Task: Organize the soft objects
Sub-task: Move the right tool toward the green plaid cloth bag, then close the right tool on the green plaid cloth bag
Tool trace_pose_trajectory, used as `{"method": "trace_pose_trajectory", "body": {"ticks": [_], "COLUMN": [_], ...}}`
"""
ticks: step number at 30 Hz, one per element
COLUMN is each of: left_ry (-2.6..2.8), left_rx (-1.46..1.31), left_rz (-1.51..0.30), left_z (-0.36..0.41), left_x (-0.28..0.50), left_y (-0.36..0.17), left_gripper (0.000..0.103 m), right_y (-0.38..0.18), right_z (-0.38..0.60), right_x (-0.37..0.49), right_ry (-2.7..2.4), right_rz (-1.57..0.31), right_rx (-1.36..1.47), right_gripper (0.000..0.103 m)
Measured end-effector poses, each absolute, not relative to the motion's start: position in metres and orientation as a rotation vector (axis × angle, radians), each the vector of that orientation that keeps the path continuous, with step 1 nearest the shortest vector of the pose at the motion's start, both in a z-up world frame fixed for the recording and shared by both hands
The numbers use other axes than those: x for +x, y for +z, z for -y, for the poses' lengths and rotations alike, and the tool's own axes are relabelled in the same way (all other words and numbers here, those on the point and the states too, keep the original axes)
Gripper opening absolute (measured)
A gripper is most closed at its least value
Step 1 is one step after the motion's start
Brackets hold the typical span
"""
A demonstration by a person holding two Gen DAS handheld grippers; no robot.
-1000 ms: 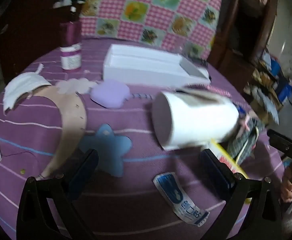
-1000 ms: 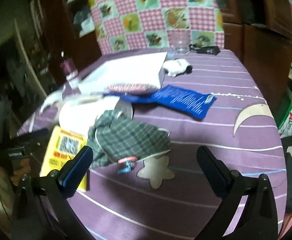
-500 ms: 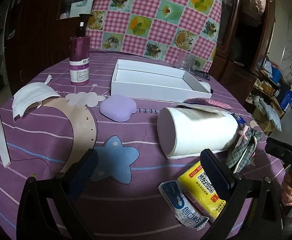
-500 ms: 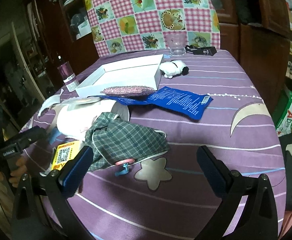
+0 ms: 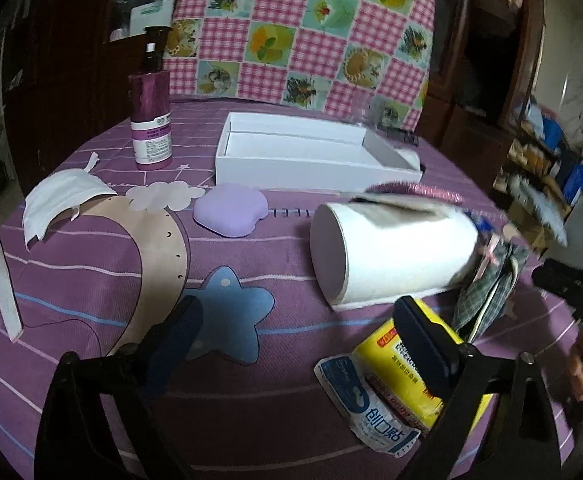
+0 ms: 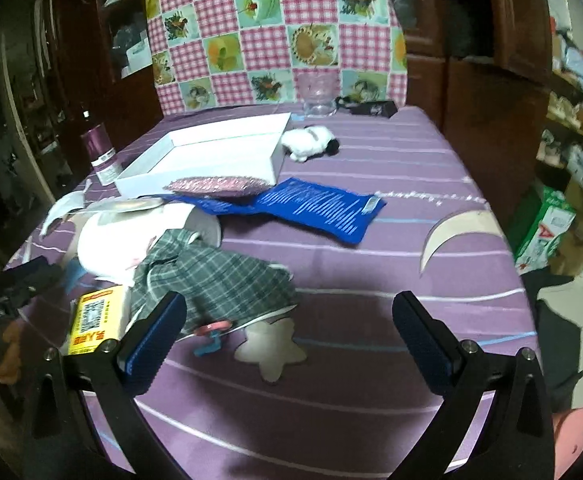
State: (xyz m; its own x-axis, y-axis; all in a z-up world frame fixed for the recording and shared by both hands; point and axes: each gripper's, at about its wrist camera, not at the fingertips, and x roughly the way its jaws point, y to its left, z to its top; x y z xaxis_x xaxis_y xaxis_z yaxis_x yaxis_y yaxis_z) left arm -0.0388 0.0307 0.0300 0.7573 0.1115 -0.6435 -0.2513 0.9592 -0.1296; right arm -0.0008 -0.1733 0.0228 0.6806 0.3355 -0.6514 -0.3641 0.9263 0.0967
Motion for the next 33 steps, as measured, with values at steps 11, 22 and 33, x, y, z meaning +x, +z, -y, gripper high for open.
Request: {"method": "trace_pose_trajectory", "body": {"ticks": [11,22,33], "left_ry": [0.215,0.162,0.174], "left_rx": [-0.243,-0.296,-0.366], "left_rz": [-0.786,-0.743,-0.631], "left_z": [-0.038,-0.034,-0.040], "left_x": [-0.032,-0.032,0.007], "left_y": [0.016,0.068,0.096], "left_gripper": [0.025,0.025,0.050], "right_y": [0.031,0.092,0.097], "right_z": [0.166,0.147,0.111], "right_x": [-0.003,0.000,0.037], "right_ry": [0.408,0.422,0.343], "right_rz": [-0.813,-0.826,-0.777], "right_rx": [-0.037,-0.013,0.080], "right_gripper": [0.080,0.070,0.071]}}
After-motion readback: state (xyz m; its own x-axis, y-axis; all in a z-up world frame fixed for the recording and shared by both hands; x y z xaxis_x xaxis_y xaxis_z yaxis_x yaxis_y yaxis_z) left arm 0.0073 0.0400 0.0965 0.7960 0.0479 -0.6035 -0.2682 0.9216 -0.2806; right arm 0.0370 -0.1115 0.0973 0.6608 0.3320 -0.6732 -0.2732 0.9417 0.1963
